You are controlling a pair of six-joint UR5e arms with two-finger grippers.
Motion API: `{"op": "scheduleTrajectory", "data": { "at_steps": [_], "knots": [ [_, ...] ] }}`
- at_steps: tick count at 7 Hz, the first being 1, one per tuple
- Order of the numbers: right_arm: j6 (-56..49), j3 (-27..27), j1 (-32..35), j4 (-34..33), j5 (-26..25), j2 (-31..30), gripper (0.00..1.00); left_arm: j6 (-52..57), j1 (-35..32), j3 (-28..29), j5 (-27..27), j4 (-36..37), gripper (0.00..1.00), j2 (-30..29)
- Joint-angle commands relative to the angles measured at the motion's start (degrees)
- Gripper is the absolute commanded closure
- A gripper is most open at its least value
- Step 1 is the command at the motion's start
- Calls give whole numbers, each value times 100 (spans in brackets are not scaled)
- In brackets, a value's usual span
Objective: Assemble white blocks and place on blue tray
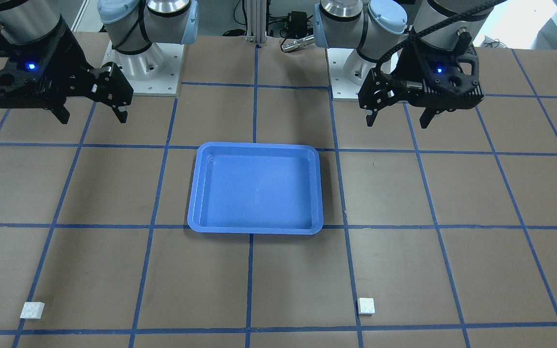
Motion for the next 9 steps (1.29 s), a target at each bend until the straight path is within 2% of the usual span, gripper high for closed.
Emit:
{"op": "scheduleTrajectory", "data": {
  "at_steps": [1,2,3,4,5,6,8,9],
  "knots": [
    [-1004,152,-536,83,47,328,0,6,-45,-12,45,2,0,-6],
    [-1566,301,-626,13,-22,504,0,110,-28,-12,54,81,0,-146],
    [-2607,320,-731,-188,-101,645,0,189,7,-3,54,281,0,-452],
    [-3192,320,-976,-329,-50,864,0,225,16,6,19,875,0,-994],
    [-3772,329,-1170,-965,-75,1180,0,234,17,14,36,1499,0,-1609],
    [-4569,329,-1346,-1198,-15,1383,0,225,25,67,62,1931,0,-2146],
    [-5497,320,-1671,-1821,47,1769,0,225,51,111,80,2924,0,-3052],
    [-5805,320,-1847,-2329,361,1989,0,225,69,320,80,3051,0,-3378]
  ]
}}
